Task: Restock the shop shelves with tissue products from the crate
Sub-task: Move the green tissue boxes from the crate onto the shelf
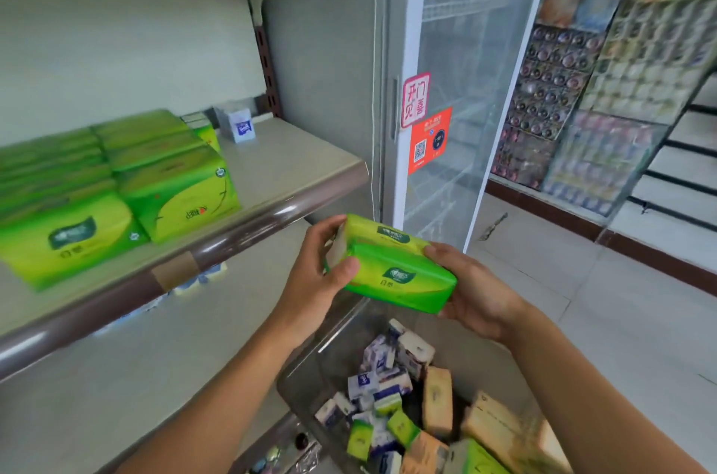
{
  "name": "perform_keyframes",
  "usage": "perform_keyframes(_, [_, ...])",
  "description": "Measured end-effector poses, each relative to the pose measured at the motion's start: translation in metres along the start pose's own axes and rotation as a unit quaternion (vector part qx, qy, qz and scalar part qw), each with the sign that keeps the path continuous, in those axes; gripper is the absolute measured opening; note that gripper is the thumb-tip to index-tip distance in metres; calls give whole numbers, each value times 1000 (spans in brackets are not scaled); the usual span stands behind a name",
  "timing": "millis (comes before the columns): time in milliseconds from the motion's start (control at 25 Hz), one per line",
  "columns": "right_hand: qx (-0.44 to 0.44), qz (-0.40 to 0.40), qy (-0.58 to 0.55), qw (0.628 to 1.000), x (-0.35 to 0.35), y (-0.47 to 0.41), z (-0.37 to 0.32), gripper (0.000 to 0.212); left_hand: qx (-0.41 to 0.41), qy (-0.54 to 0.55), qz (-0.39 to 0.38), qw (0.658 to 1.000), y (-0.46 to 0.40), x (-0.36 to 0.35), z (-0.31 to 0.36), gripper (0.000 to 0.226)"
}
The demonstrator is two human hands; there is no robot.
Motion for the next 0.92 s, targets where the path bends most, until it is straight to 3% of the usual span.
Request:
perform_keyframes(200, [90, -11, 1, 996, -34, 4, -33, 32, -14, -15, 8, 1000, 1, 32, 27, 94])
perform_keyframes(360, [194, -43, 63, 978, -79, 3, -66, 36, -36, -16, 45, 998, 11, 70, 59, 65])
perform_keyframes(520, [273, -109, 117, 949, -144, -7, -89, 50, -41, -35, 108, 993, 33, 124, 93, 72])
perform_keyframes(920, [299, -263, 191, 897, -299, -44, -73, 52, 2, -126, 262, 957, 111, 249, 117, 74])
Point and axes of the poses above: each hand's wrist, its own y-axis away from the middle knuckle, its own x-axis out of the back of the hand, z = x × y, the point moved 4 cm from there along -y, towards the middle knuckle, and after that the axes turned 2 degrees about -y, right-handed, at the moved point
